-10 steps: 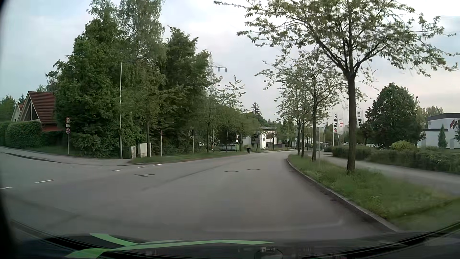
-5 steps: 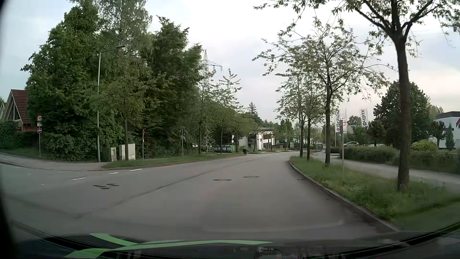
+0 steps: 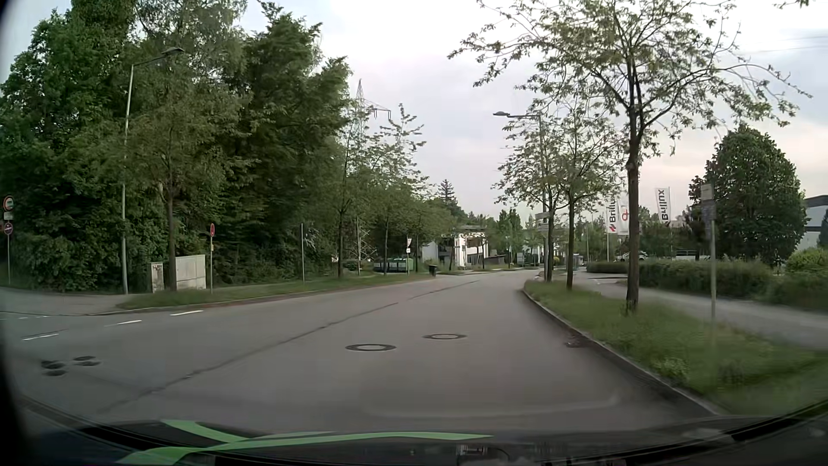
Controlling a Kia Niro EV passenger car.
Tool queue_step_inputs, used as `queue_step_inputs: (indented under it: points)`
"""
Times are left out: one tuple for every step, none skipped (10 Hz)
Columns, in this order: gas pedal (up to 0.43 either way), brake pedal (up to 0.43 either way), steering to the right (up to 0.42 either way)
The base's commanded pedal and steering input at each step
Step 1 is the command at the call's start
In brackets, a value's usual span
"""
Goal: Follow the waypoints while adhering to traffic rules and regulations
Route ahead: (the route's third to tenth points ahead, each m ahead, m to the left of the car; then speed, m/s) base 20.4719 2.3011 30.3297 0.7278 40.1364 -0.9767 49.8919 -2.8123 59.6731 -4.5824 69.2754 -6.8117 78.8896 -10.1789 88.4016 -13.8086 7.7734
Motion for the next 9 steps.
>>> queue_step_inputs:
  points:
    - [0.000,0.000,0.016]
    - [0.000,0.000,0.019]
    - [0.000,0.000,0.023]
    - [0.000,0.000,0.026]
    - [0.000,0.000,0.028]
    - [0.000,0.000,0.029]
    - [0.000,0.000,0.029]
    - [0.000,0.000,0.028]
    - [0.000,0.000,0.027]
